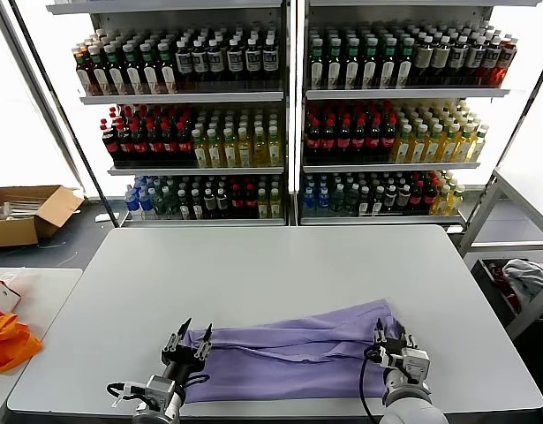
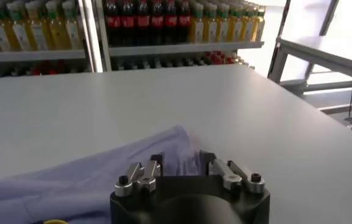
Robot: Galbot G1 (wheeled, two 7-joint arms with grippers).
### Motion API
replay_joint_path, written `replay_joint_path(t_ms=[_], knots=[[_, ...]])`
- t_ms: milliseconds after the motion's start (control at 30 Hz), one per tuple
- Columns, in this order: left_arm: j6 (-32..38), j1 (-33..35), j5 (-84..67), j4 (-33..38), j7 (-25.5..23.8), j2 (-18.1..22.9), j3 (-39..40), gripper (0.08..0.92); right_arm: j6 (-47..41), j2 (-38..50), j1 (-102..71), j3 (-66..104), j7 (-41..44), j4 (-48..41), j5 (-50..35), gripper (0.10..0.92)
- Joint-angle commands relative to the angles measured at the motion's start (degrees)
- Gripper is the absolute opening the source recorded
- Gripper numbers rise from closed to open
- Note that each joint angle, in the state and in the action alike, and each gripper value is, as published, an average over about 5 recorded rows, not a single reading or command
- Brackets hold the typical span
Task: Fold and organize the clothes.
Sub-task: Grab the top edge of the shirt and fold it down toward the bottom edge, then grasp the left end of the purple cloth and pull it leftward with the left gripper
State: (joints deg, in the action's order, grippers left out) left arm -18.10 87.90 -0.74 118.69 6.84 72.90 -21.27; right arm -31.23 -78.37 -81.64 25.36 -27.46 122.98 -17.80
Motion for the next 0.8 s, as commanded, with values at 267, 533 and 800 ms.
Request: replay_joint_path(t_ms=[267, 533, 800], knots=[[-2.06, 2.75, -0.35, 0.9, 7.09, 6.86, -1.55, 0.803, 2.48, -0.7, -2.48, 4.65, 0.06, 8.11, 0.37, 0.783], [-3.6, 3.29, -6.7, -0.11, 7.21, 7.62, -1.76, 0.823, 3.26, -0.61, -3.63, 3.95, 0.06, 7.83, 0.32, 0.823], [-4.5, 4.3, -9.35, 0.17, 6.83, 7.67, -1.58, 0.777, 3.29, -0.39, -3.75, 3.91, 0.09, 7.6, -0.02, 0.823]])
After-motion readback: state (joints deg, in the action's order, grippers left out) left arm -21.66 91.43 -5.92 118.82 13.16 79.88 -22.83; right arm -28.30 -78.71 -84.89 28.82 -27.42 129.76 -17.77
